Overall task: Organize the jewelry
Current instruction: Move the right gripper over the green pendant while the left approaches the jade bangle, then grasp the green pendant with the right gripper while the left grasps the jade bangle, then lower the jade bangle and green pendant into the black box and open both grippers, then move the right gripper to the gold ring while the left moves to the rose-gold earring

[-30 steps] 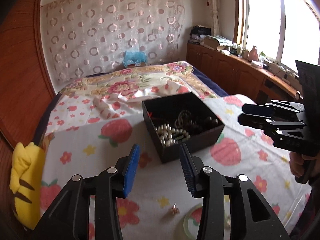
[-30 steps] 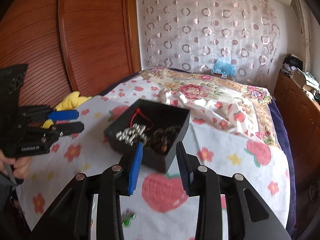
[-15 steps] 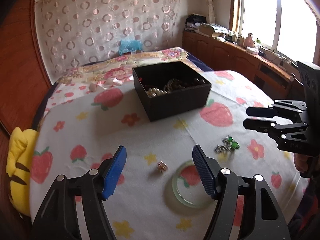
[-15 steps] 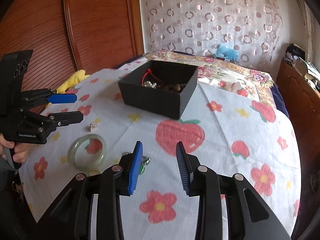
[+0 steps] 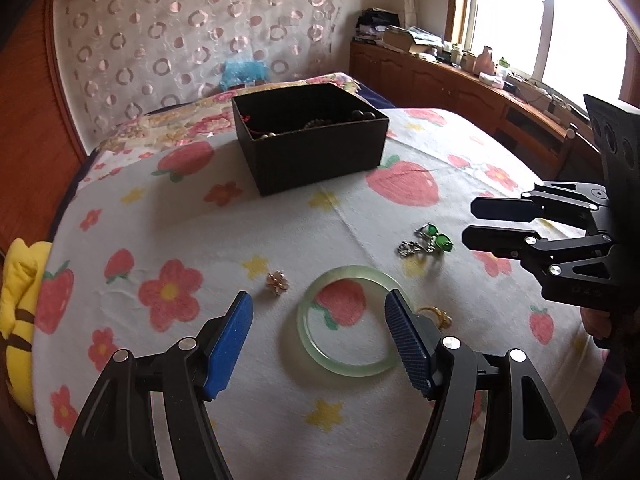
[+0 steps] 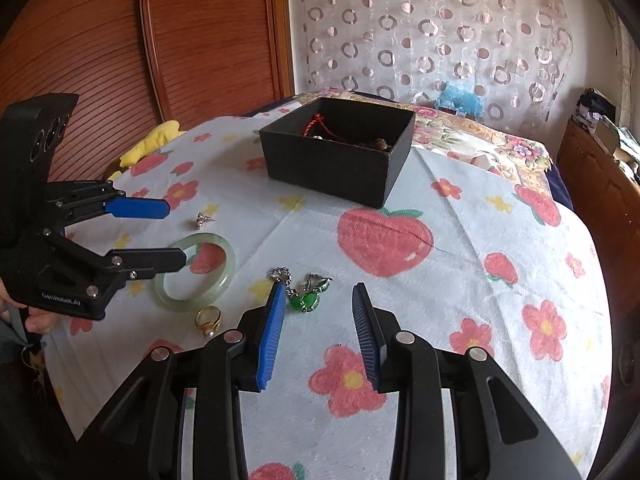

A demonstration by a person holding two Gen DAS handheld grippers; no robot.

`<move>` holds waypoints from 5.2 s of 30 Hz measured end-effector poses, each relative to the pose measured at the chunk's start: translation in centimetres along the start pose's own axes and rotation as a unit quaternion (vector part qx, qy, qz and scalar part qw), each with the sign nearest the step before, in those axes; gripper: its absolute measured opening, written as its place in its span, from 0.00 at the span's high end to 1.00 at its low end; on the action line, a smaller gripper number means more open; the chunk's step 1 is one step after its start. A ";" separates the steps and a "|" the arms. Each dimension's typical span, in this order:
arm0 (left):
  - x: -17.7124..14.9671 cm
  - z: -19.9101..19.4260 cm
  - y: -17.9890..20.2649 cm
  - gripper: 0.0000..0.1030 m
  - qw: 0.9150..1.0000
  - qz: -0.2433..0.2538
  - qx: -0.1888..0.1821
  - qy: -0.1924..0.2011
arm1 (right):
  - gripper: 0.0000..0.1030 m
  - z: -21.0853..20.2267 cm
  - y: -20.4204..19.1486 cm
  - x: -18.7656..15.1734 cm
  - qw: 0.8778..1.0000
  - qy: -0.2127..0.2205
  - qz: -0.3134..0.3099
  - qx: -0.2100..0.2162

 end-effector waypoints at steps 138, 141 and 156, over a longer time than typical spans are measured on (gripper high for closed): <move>14.7 6.0 -4.4 0.35 0.998 0.007 0.025 0.061 | 0.43 6.9 7.3 15.8 0.994 0.024 0.096 0.045; 14.7 6.2 -4.5 0.35 0.998 0.008 0.024 0.061 | 0.43 6.6 7.4 15.8 0.995 0.025 0.093 0.038; 14.6 8.2 -3.2 0.34 0.998 0.007 0.020 0.052 | 0.43 2.6 10.6 12.0 0.996 0.025 0.084 -0.008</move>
Point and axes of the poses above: each gripper's, at about its wrist camera, not at the fingertips, and z roughly the way its jaws point, y to its right, x to its top, the point moved 9 cm from there along z, roughly the way its jaws point, and after that the axes turned 8 degrees about y, right-handed, at the moved point
